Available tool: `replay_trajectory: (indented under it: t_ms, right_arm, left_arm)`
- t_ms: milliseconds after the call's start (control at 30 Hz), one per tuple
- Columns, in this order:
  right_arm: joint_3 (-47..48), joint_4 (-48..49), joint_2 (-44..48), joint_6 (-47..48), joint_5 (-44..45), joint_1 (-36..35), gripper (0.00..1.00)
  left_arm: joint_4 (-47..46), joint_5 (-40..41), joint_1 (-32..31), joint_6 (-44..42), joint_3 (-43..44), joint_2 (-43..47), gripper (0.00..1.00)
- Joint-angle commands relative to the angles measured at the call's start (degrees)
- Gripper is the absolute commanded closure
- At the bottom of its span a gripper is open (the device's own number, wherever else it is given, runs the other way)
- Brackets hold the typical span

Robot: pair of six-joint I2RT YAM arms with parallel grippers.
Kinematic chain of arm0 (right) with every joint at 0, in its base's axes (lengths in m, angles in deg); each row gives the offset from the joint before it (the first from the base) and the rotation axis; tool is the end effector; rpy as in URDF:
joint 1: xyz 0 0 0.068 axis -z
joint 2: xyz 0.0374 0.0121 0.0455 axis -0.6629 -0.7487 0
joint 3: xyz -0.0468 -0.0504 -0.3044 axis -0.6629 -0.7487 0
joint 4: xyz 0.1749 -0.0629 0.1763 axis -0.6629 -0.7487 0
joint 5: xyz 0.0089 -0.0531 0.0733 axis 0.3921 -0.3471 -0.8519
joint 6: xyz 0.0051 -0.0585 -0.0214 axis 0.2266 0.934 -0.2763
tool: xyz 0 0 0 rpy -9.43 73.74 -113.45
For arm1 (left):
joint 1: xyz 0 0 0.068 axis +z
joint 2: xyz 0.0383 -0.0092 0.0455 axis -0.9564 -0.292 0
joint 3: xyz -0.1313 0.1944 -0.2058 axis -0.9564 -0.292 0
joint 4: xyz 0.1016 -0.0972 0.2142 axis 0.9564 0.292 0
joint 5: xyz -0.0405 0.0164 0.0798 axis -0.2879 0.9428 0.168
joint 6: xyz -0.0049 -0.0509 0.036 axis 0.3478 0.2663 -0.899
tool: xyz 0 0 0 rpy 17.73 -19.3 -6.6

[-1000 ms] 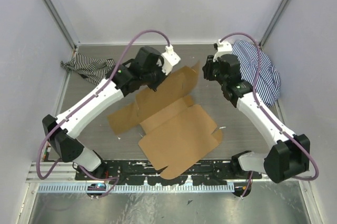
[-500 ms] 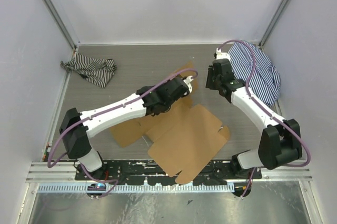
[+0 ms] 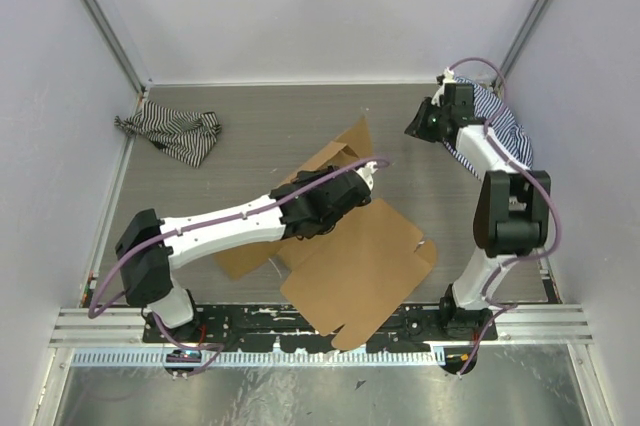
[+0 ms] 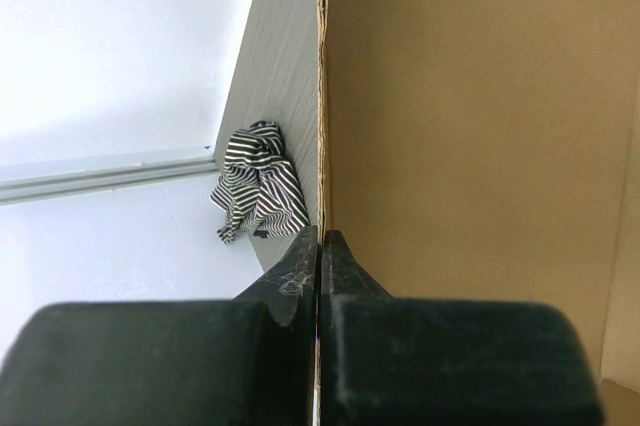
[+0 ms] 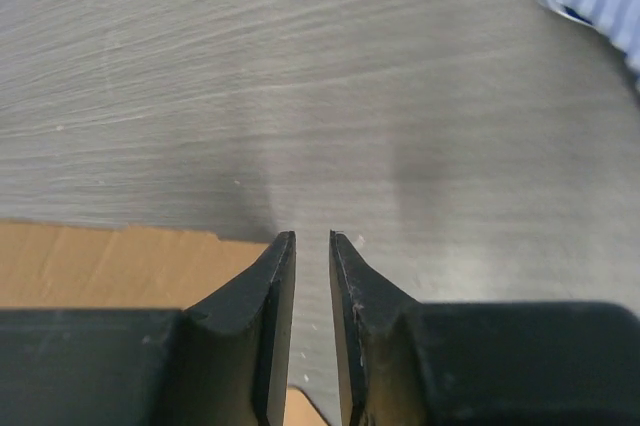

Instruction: Fold the paper box

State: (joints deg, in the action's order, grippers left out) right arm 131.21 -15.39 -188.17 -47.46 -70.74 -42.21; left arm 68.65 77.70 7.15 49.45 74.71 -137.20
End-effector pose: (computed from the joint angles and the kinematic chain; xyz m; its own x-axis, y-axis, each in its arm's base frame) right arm 0.3979 0.0152 0.2873 -0.6761 0.2797 -0.6817 0.0237 0.9329 0.3594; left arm 0.1804 -0.3093 0.3277 -0.1673 0.9212 -0.3513 0.4302 0.3888 0.8147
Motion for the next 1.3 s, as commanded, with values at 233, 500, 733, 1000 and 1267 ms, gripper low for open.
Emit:
replay_trajectory:
  t_ms: [233,500,733,1000,1267]
  right_arm:
    - [11.19,16.07,-17.99,-2.62,-29.76,-0.88,0.75]
    - [14.29,16.57,-21.57,-1.92,-34.78,-1.17,0.76]
    - [6.24,11.89,-14.95,4.17,-37.78,-2.63,0.78]
    - [-9.22,13.07,-0.89,5.77,-36.73,-3.4,0.78]
    - [-13.54,7.72,10.85,5.99,-31.75,-3.69,0.79]
  left_arm:
    - [-4.33,1.7,-3.39,-4.34,-2.14,2.66,0.96]
    - [-5.22,3.68,-4.18,-7.36,-3.55,1.15,0.97]
    - [-6.99,4.99,-4.25,-8.44,-4.17,0.98,0.97]
    - [-7.94,5.75,-4.36,-8.94,-3.82,1.03,0.97]
    - [-8.65,7.95,-4.34,-8.67,-4.65,0.92,0.97]
